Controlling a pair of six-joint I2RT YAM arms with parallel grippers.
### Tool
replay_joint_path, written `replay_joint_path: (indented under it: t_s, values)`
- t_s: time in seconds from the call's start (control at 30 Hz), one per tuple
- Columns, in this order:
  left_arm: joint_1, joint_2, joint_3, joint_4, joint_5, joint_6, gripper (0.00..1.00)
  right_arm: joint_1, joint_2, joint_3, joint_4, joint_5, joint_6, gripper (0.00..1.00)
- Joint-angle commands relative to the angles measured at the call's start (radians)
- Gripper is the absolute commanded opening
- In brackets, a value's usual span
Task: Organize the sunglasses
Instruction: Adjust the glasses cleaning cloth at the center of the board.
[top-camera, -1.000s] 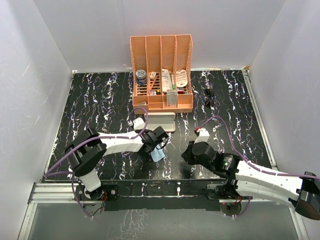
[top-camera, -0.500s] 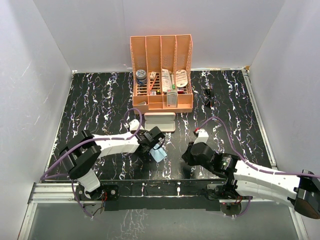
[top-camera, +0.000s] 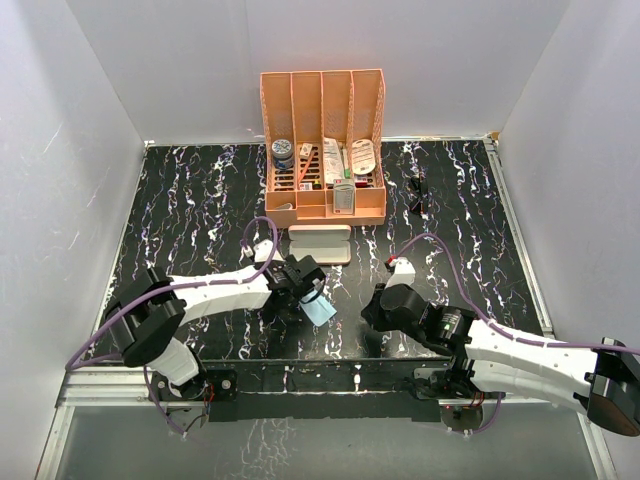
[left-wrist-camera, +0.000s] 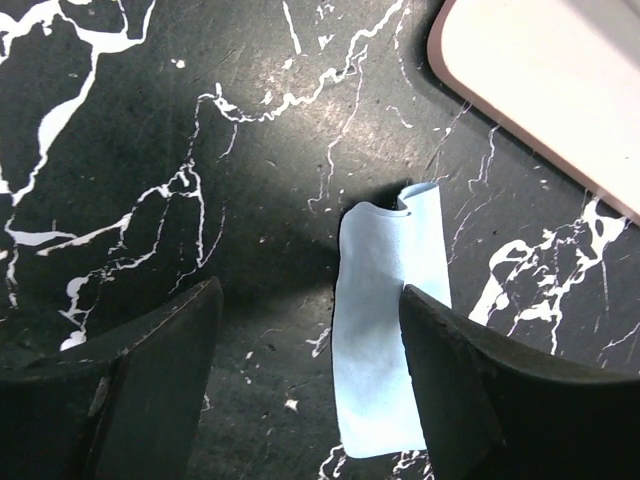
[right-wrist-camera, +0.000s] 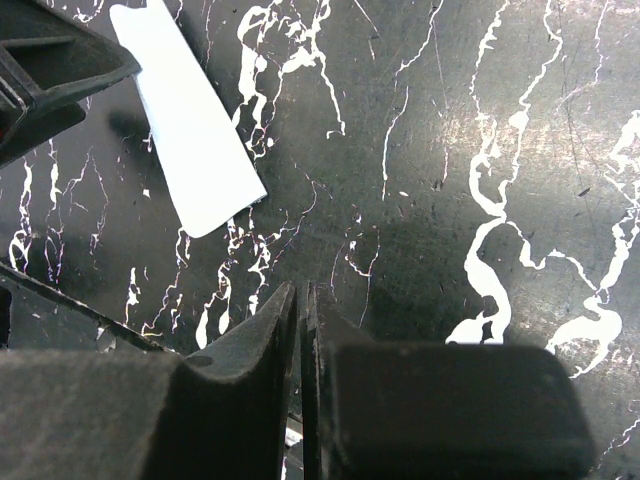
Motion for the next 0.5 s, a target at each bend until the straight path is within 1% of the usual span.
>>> replay_joint_path:
  t_s: [0.0, 0.1, 0.2, 0.27, 0.4, 0.47]
  values:
    - [-0.012, -0.052, -0.003, -0.082, -0.016, 0.062, 0.70, 0.001, -0.008, -0.012, 0.058, 0.007, 0.000, 0.06]
    - [-0.014, -0.058, -0.012, -0.085, -0.013, 0.082, 0.75, 0.001, -0.007, -0.010, 0.063, 0.007, -0.002, 0.06]
    - [-0.013, -0.057, -0.020, -0.095, -0.021, 0.076, 0.78, 0.000, -0.002, -0.005, 0.066, 0.005, -0.003, 0.06]
    - [-0.013, -0.066, -0.027, -0.080, -0.017, 0.084, 0.81, 0.000, 0.003, -0.003, 0.066, 0.003, -0.003, 0.06]
    - [-0.014, -0.082, -0.034, -0.049, -0.019, 0.118, 0.84, 0.001, 0.004, -0.005, 0.066, -0.001, -0.001, 0.06]
    - [-0.013, -0.089, -0.037, -0.031, -0.024, 0.125, 0.88, 0.001, 0.004, -0.006, 0.068, -0.002, -0.001, 0.06]
